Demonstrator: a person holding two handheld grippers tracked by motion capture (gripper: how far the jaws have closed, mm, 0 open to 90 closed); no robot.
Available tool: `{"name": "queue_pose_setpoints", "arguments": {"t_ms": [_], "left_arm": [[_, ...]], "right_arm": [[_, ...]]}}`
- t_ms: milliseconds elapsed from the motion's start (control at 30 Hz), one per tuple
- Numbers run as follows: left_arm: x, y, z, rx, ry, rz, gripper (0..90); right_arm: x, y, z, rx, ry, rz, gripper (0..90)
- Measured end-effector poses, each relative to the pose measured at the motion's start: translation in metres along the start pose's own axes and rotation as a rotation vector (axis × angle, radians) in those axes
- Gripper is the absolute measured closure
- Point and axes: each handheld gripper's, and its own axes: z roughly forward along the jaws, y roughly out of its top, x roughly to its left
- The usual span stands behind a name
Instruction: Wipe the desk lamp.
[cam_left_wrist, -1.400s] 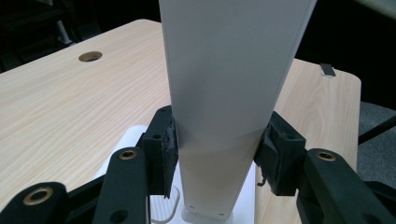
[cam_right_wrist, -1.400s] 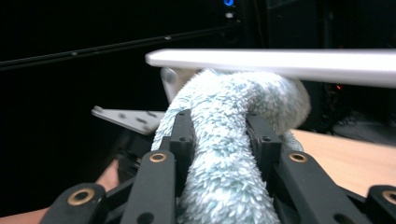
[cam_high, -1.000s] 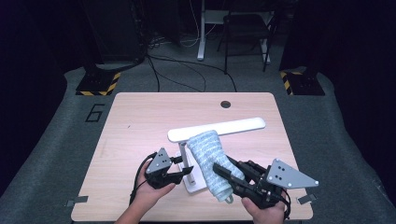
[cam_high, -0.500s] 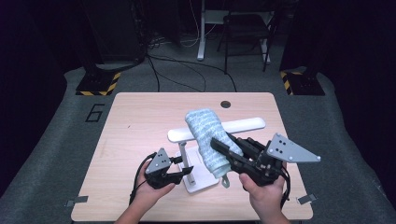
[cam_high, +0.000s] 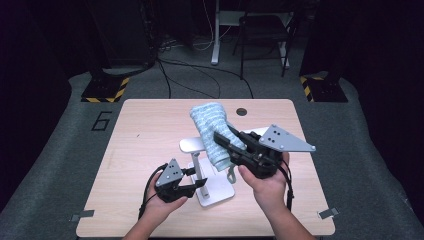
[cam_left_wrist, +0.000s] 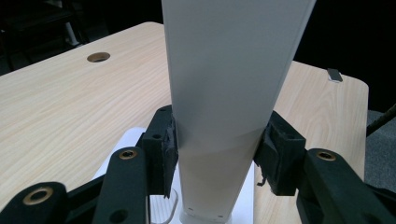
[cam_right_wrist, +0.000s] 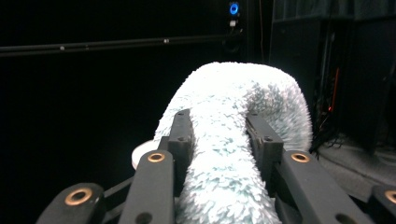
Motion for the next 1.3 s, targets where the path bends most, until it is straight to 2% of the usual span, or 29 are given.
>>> {"name": "queue_pose_setpoints", "arguments": {"t_ms": [100,200,367,433,567,700,800,833,900,967,1167,1300], "left_arm": [[0.000,0.000,0.000,0.000,0.000,0.002,52.8],[0.001,0.000,-0.001,0.007,-0.006,-0.001,52.8],[0.000,0.000,0.001,-0.001,-0.003,-0.007,52.8],[0.000,0.000,0.000,0.003,-0.003,-0.006,52.8],[-0.001,0.000,0.001,-0.014,0.002,-0.017,52.8],[-0.001,0.000,0.001,-0.006,-0.003,-0.010,52.8],[-0.001,-0.001,0.001,-0.016,0.004,-0.014,52.8],[-0.001,-0.001,0.001,-0.016,0.004,-0.015,52.8],[-0.001,-0.001,0.001,-0.018,0.003,-0.013,52.8],[-0.001,-0.001,0.001,-0.018,0.004,-0.013,52.8],[-0.002,0.000,0.002,-0.014,0.011,-0.011,52.9],[-0.001,0.000,0.001,0.004,0.001,-0.004,52.9]], "right_arm": [[-0.001,-0.008,0.008,0.022,0.000,0.020,66.2],[0.002,-0.010,0.014,0.036,-0.002,0.012,65.8],[0.010,-0.005,0.024,0.060,0.021,0.006,64.8],[0.019,0.001,0.034,0.092,0.040,-0.023,61.4],[0.023,0.008,0.047,0.115,0.019,-0.042,58.0],[0.024,0.011,0.055,0.134,0.010,-0.022,55.9],[0.025,0.010,0.061,0.132,0.000,-0.056,55.8],[0.026,0.008,0.062,0.134,-0.014,-0.091,55.8],[0.027,0.008,0.063,0.127,-0.019,-0.100,55.8],[0.027,0.007,0.065,0.131,-0.041,-0.145,57.1],[0.021,0.006,0.063,0.139,-0.054,-0.132,59.3],[0.016,0.004,0.058,0.135,-0.081,-0.145,60.0]]}}
